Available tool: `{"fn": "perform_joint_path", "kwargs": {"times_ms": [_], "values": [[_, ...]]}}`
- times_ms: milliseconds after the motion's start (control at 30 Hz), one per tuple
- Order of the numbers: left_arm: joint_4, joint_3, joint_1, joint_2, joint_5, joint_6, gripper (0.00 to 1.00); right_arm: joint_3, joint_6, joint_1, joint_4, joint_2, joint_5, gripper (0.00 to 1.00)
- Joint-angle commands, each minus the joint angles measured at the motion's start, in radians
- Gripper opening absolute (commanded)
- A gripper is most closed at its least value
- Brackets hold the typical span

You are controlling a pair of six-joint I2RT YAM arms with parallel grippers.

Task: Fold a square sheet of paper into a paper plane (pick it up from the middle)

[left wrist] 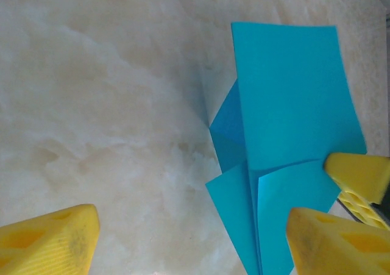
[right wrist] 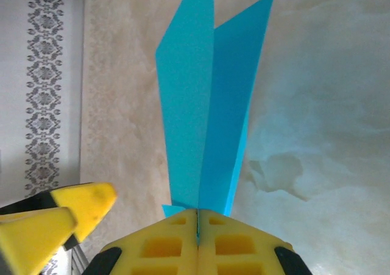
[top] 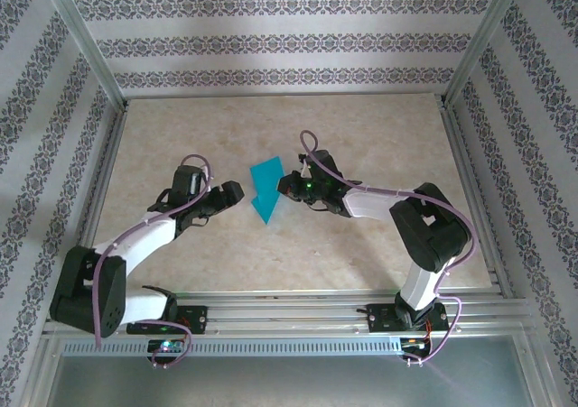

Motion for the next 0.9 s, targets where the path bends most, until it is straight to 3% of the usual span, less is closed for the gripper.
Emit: {"fn": "perform_joint_path", "kwargs": {"times_ms": [0, 100, 333, 500, 867], "values": [[0.098, 0.011, -0.014, 0.048, 0.075, -0.042, 0.77, 0.023, -0.018, 0.005, 0.020, 0.025, -0.032, 0.03], [0.127, 0.008, -0.028, 0.081, 0.079, -0.055, 0.74, 0.054, -0.059, 0.026, -0.057, 0.035, 0.005, 0.03], [0.120, 0.024, -0.045, 0.145, 0.068, -0.070, 0.56, 0.145, -0.143, 0.083, -0.210, 0.086, 0.079, 0.04], [0.082, 0.032, -0.048, 0.163, 0.040, -0.063, 0.52, 0.205, -0.197, 0.116, -0.303, 0.114, 0.130, 0.05], [0.096, 0.032, -0.059, 0.187, 0.046, -0.077, 0.36, 0.239, -0.199, 0.136, -0.348, 0.162, 0.155, 0.07]]}}
